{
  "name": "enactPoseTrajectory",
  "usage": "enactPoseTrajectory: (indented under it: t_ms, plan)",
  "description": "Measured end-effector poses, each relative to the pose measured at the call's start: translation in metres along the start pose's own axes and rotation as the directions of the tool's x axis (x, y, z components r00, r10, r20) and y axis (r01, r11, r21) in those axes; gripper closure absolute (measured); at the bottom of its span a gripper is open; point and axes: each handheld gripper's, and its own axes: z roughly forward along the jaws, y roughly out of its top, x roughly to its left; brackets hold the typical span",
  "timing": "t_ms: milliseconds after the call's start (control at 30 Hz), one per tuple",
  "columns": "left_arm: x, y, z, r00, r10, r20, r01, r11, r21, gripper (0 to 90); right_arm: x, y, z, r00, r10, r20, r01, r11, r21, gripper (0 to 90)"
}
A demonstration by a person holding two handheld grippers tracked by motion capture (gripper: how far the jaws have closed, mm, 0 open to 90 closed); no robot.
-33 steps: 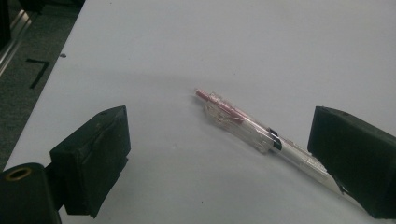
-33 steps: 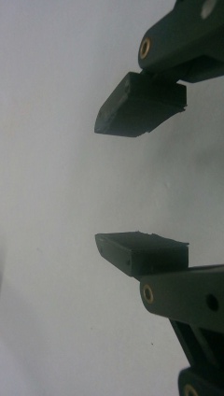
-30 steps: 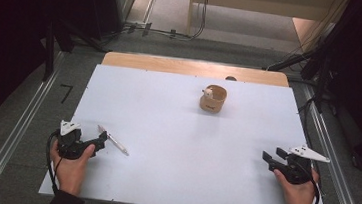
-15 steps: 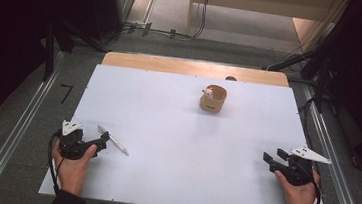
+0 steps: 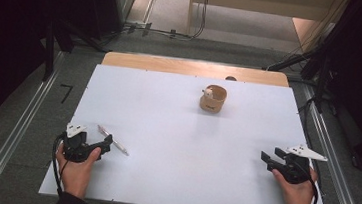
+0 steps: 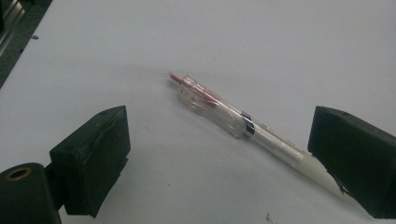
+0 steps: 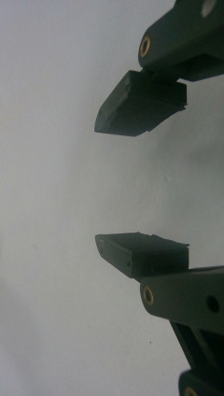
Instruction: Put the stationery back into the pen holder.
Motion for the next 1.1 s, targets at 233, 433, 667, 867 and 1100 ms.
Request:
enactPoseTrajectory:
  t_ms: [233, 433, 667, 867, 1100]
  plan:
    - [-0.008, -0.001, 0.004, 0.9998, 0.017, -0.010, -0.017, 0.9996, 0.023, 6.4, -0.001, -0.001, -0.001, 1.0000, -0.002, 0.005, 0.002, 1.000, 0.002, 38.1]
    - [-0.017, -0.002, 0.007, 0.9990, 0.043, -0.011, -0.043, 0.9982, 0.042, 6.3, -0.001, -0.002, -0.002, 1.0000, 0.001, 0.010, -0.001, 1.000, 0.004, 38.0]
    - [-0.022, -0.003, 0.010, 0.9984, 0.052, -0.021, -0.051, 0.9975, 0.049, 5.7, 0.000, -0.003, -0.002, 0.9999, -0.003, 0.010, 0.003, 1.000, 0.007, 38.0]
    - [-0.026, -0.004, 0.013, 0.9974, 0.063, -0.034, -0.061, 0.9960, 0.066, 5.7, 0.000, -0.003, -0.001, 0.9999, -0.001, 0.012, 0.001, 1.000, 0.010, 38.0]
    - [-0.031, -0.006, 0.015, 0.9956, 0.075, -0.056, -0.070, 0.9941, 0.083, 5.6, 0.000, -0.003, -0.001, 0.9999, 0.001, 0.014, -0.001, 1.000, 0.008, 37.9]
